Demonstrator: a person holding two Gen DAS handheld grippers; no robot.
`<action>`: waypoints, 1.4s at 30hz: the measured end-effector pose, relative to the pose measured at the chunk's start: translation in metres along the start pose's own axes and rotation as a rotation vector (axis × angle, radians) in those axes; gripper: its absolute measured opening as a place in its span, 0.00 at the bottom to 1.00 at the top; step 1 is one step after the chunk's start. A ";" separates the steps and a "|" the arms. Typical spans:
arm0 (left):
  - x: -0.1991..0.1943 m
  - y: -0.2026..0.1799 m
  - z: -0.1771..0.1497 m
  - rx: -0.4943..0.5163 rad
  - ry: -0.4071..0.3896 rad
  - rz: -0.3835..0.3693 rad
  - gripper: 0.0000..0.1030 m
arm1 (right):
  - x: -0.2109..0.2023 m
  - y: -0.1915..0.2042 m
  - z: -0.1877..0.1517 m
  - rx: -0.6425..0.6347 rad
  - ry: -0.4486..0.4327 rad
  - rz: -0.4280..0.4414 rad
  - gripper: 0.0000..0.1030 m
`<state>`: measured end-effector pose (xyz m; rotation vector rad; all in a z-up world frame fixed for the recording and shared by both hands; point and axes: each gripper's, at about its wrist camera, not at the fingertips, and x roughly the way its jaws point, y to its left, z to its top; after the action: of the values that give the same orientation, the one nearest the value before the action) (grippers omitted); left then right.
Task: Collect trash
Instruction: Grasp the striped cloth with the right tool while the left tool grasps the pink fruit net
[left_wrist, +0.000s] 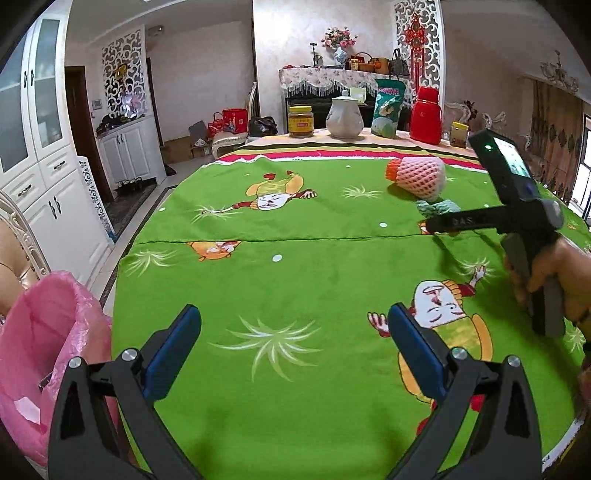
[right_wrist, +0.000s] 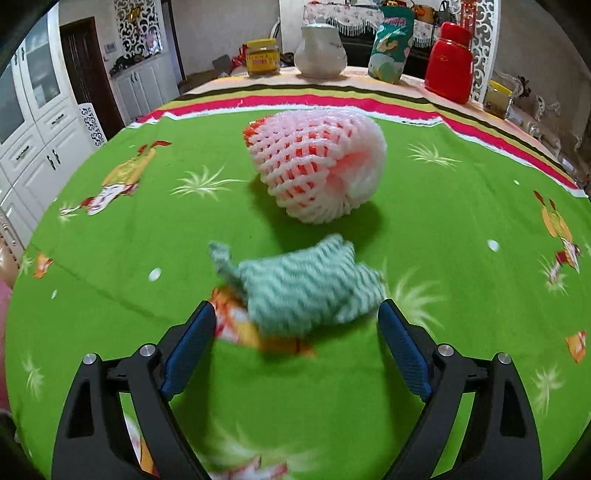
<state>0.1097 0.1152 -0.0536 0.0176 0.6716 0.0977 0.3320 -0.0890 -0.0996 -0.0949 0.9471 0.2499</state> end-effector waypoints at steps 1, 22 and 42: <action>0.002 0.001 0.001 0.002 0.004 0.004 0.95 | 0.004 0.001 0.002 -0.004 0.004 -0.002 0.83; 0.110 -0.109 0.080 -0.004 0.139 -0.157 0.95 | -0.094 -0.099 -0.082 0.237 -0.213 -0.050 0.35; 0.234 -0.205 0.165 -0.168 0.208 -0.033 0.95 | -0.096 -0.157 -0.091 0.484 -0.264 -0.021 0.35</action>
<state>0.4116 -0.0641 -0.0795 -0.1669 0.8688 0.1246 0.2462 -0.2746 -0.0787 0.3650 0.7212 0.0080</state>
